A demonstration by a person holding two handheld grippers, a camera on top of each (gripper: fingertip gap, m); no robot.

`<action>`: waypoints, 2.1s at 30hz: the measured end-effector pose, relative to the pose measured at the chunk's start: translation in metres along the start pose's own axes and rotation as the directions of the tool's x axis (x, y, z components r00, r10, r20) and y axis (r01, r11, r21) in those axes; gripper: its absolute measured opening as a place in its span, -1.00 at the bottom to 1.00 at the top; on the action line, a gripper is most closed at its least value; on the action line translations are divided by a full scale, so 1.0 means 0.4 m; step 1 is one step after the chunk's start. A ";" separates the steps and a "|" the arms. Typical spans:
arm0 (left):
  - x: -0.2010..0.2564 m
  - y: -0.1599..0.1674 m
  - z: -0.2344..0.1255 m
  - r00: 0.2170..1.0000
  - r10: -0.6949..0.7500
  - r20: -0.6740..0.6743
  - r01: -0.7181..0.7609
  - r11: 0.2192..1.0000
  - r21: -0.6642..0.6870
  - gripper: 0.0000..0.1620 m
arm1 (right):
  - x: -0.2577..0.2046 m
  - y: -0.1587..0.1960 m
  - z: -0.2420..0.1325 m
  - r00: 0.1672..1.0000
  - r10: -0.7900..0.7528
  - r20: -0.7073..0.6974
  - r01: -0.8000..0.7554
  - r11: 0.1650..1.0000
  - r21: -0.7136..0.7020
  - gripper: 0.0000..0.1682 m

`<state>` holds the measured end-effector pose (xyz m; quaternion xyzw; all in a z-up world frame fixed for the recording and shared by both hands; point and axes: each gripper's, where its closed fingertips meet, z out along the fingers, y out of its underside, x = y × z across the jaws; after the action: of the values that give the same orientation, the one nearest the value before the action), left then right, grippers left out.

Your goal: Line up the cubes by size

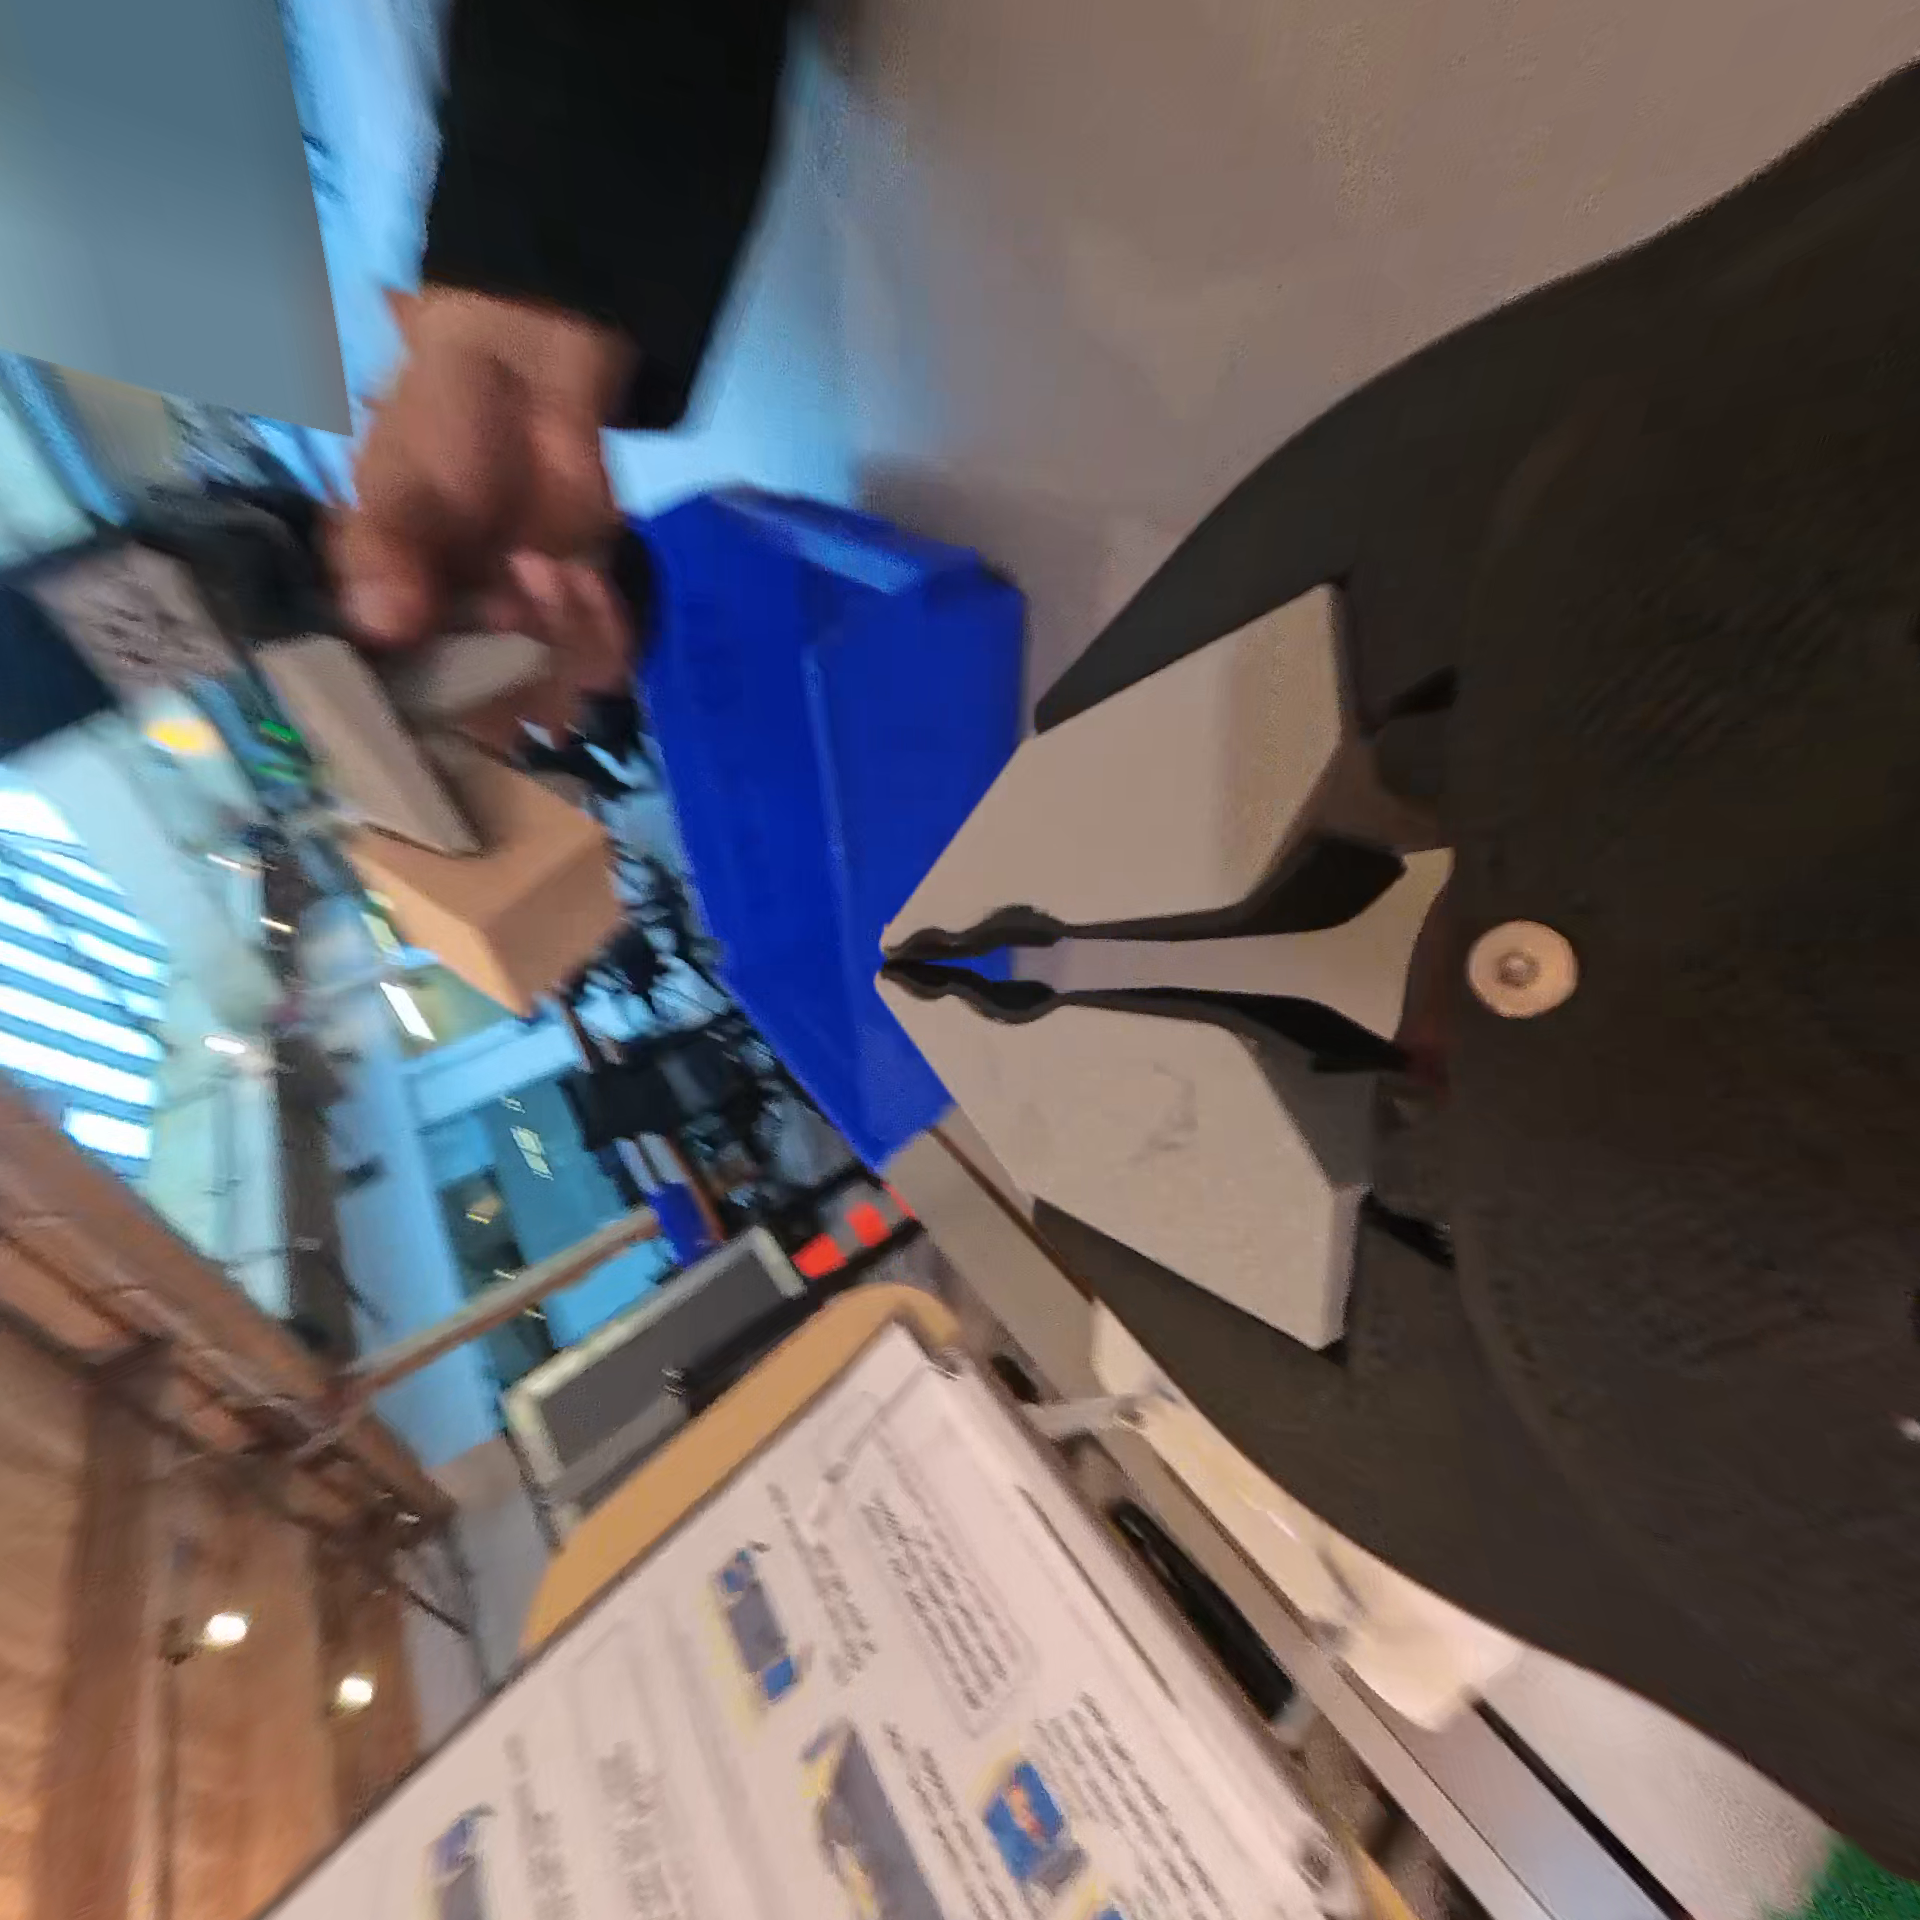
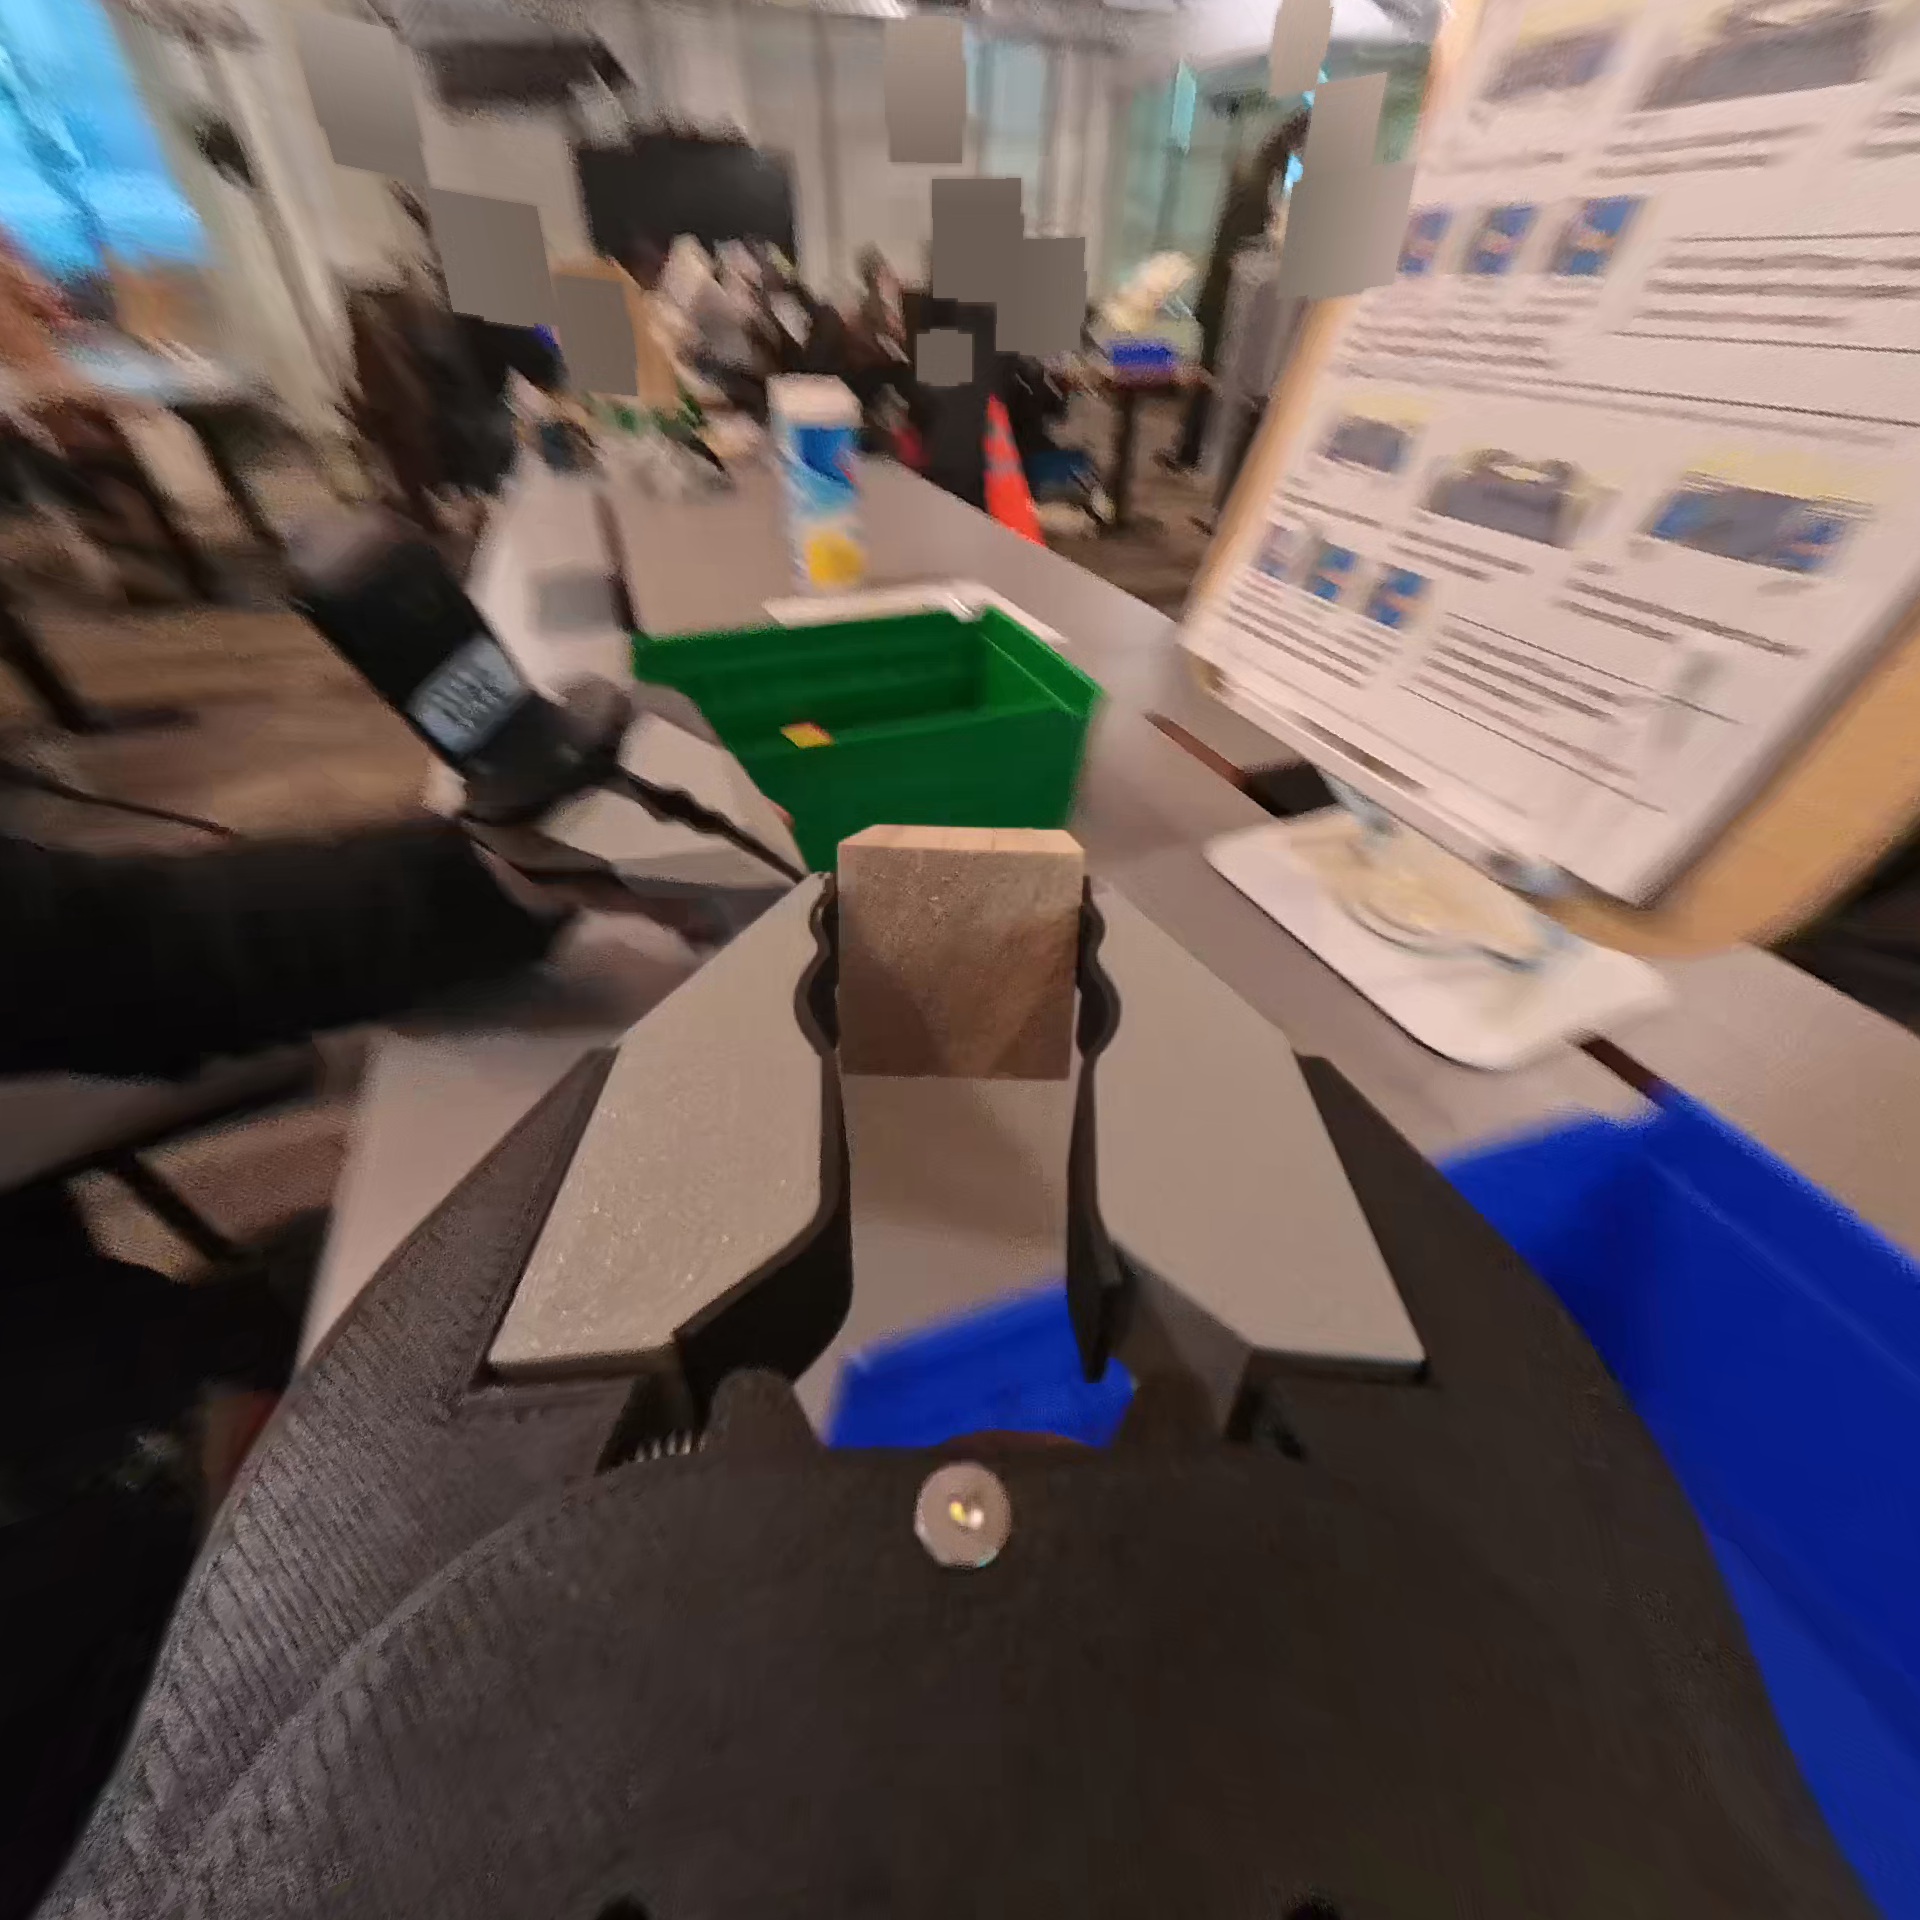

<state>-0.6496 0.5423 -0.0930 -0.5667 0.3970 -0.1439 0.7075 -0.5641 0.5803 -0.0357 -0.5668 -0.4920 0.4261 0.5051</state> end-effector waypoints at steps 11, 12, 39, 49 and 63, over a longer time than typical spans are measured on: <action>-0.038 0.163 0.037 0.991 0.044 0.128 -0.006 0.959 -0.285 -1.00 | 0.306 0.391 -0.188 0.933 -0.353 0.067 0.226 0.431 -0.874 -0.49; -0.035 0.164 0.037 0.992 0.033 0.123 0.003 0.959 -0.282 -1.00 | 0.312 0.421 -0.185 0.932 -0.345 0.112 0.247 0.379 -0.892 -0.49; 0.052 0.152 0.030 0.978 -0.206 -0.016 0.192 0.935 -0.298 -0.32 | -0.080 -0.069 0.122 0.998 0.004 0.066 -0.007 0.999 0.045 -0.26; -0.100 -0.025 -0.325 0.946 0.106 -0.306 -0.225 0.893 -0.389 -0.25 | -0.261 0.122 0.277 0.970 -0.037 0.238 0.051 0.997 -0.052 -0.17; -0.367 0.420 -0.656 0.937 -0.125 -0.326 -0.282 0.281 -0.917 -0.44 | -0.260 0.121 0.271 0.951 0.082 0.298 -0.075 0.997 -0.035 -0.20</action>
<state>-0.9755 0.5108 -0.1995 -0.8215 0.5453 0.0636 0.1540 -0.6801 0.4941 -0.0989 -0.5207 -0.5450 0.5208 0.4009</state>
